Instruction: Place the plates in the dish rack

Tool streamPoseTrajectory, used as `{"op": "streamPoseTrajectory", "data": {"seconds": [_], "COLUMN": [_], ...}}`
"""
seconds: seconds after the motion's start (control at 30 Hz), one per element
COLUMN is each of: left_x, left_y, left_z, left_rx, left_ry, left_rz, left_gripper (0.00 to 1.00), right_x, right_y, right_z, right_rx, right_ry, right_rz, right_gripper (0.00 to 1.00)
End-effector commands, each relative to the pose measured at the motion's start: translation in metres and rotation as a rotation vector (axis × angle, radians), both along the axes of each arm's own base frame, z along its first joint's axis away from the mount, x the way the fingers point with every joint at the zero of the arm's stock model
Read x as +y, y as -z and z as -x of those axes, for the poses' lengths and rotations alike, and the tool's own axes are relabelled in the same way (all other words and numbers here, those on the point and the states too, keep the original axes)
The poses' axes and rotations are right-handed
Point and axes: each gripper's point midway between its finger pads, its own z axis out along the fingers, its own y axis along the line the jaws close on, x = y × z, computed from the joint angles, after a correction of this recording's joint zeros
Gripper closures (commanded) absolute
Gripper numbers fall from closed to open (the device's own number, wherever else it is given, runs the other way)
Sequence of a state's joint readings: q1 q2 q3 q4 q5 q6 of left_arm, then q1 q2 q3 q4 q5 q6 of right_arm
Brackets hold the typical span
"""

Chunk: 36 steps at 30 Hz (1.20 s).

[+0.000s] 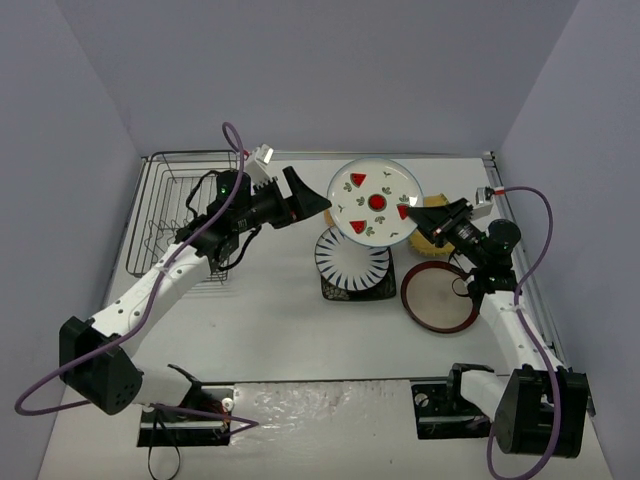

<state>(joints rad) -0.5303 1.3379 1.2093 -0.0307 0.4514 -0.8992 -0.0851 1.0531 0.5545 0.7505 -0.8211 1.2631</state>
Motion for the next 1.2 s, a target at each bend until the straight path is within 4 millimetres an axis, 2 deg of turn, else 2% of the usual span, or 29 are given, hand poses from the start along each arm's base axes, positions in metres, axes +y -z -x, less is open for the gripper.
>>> {"op": "streamPoseTrajectory", "data": {"seconds": [0.0,0.2,0.37,0.5,0.7,0.77,0.8,0.93,1.0,1.1,1.13,1.17], "left_x": [-0.024,-0.046,-0.051,-0.053,-0.052,-0.047,-0.044,-0.034,-0.025,-0.01,-0.004,0.002], "left_y": [-0.062,-0.065,-0.07,-0.071,-0.076,-0.078,-0.081,-0.084,-0.09,-0.106,-0.114,-0.118], "left_z": [0.0,0.002,0.007,0.009,0.018,0.02,0.021,0.022,0.023,0.024,0.025,0.024], "left_rx": [-0.143,-0.118,-0.119,-0.112,-0.106,-0.12,-0.136,-0.168,-0.204,-0.273,-0.301,-0.322], "left_ry": [0.055,0.106,0.127,0.132,0.148,0.139,0.134,0.099,0.081,0.045,0.036,0.016], "left_rz": [0.14,0.205,0.233,0.258,0.284,0.268,0.261,0.212,0.175,0.128,0.106,0.087], "left_gripper": [0.18,0.28,0.45,0.62,0.96,1.0,1.0,1.0,1.0,1.0,1.0,1.0], "right_x": [0.014,0.019,0.022,0.023,0.023,0.022,0.022,0.021,0.02,0.018,0.017,0.016], "right_y": [-0.082,-0.083,-0.08,-0.078,-0.072,-0.068,-0.066,-0.061,-0.056,-0.048,-0.049,-0.048], "right_z": [0.018,0.022,0.026,0.029,0.029,0.027,0.027,0.024,0.022,0.018,0.016,0.014], "right_rx": [-0.286,-0.292,-0.292,-0.295,-0.288,-0.28,-0.274,-0.27,-0.26,-0.222,-0.239,-0.235], "right_ry": [-0.087,-0.112,-0.127,-0.129,-0.125,-0.122,-0.121,-0.113,-0.111,-0.106,-0.103,-0.098], "right_rz": [-0.021,-0.019,-0.015,-0.003,0.017,0.036,0.05,0.124,0.163,0.221,0.256,0.28], "right_gripper": [1.0,1.0,1.0,1.0,1.0,0.98,0.92,0.46,0.26,0.1,0.01,0.0]}}
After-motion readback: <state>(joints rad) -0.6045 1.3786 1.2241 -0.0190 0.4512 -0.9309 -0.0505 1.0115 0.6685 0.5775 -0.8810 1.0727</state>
